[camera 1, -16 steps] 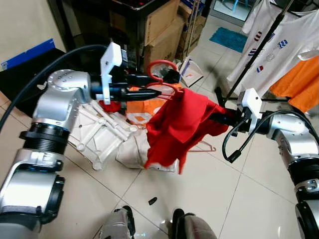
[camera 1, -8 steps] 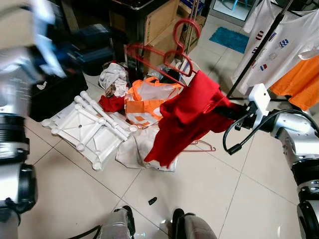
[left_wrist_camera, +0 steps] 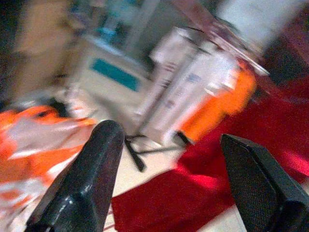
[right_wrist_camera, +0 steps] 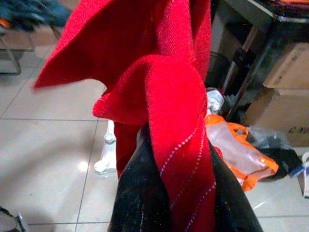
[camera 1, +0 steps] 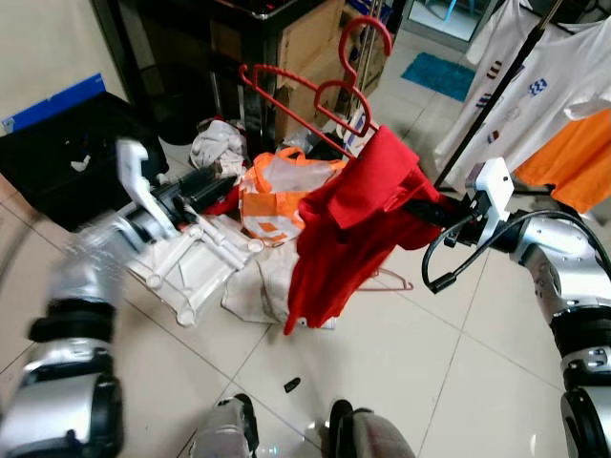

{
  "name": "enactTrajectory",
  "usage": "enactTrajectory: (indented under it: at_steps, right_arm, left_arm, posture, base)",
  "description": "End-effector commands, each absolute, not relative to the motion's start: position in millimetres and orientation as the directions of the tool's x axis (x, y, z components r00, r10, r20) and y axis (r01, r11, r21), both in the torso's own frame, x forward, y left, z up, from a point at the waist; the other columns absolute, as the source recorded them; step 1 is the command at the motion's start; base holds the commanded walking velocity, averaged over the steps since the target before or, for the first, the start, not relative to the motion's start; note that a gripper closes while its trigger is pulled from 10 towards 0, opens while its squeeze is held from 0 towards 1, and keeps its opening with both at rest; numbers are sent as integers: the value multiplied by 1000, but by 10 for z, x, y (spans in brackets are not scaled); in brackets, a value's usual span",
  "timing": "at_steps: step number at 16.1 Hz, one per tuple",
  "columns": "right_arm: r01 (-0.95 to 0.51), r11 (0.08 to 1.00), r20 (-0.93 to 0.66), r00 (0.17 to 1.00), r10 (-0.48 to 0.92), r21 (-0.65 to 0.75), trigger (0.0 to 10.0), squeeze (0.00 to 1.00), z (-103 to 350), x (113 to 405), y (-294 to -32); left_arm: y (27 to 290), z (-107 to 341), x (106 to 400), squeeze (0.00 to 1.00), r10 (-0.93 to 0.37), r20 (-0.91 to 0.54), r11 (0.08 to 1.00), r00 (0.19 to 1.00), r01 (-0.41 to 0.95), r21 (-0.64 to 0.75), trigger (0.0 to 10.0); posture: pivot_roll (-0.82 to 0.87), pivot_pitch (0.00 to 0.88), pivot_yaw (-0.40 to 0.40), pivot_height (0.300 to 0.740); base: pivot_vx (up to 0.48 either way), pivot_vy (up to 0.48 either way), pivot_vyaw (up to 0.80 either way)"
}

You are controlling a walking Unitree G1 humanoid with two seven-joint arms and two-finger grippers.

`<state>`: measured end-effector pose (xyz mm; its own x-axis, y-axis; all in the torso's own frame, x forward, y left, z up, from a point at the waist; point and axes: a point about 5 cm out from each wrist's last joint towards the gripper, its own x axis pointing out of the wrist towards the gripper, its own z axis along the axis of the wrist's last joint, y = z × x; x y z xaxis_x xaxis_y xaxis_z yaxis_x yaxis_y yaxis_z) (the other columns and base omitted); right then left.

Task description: Hang hanger

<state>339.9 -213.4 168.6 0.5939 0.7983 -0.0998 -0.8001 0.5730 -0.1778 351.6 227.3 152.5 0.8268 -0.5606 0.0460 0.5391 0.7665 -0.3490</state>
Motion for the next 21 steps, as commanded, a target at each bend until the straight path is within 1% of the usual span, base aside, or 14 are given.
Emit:
enactTrajectory:
  at_steps: [1,2,4,6,21]
  right_arm:
    - [-802,570,-83,590,803,-178,0,0,1708,3368,-2158]
    - [-811,558,-85,577,812,-178,0,0,1710,3356,-2144]
    - [-815,550,-85,571,817,-181,0,0,1721,3345,-2131]
    - [-820,541,-84,562,823,-187,0,0,1737,3333,-2112]
    - [-820,541,-84,562,823,-187,0,0,1737,3333,-2112]
  left_arm:
    - [2288,1470,3553,0,-486,41,796,873,462,-391,10000]
    - [2247,1430,3573,0,-461,42,795,886,434,-424,10000]
    - [2204,1423,3610,0,-452,39,795,891,422,-435,10000]
    - [2150,1438,3641,0,-467,46,781,883,436,-446,10000]
    - [2150,1438,3641,0,-467,46,781,883,436,-446,10000]
  posture:
    - [-120,148,-89,740]
    - [-127,151,-89,740]
    - [-133,153,-86,740]
    - [-136,154,-83,740]
    - [-136,154,-83,740]
  base:
    - [0,0,0]
    - [0,0,0]
    - [0,0,0]
    - [0,0,0]
    - [0,0,0]
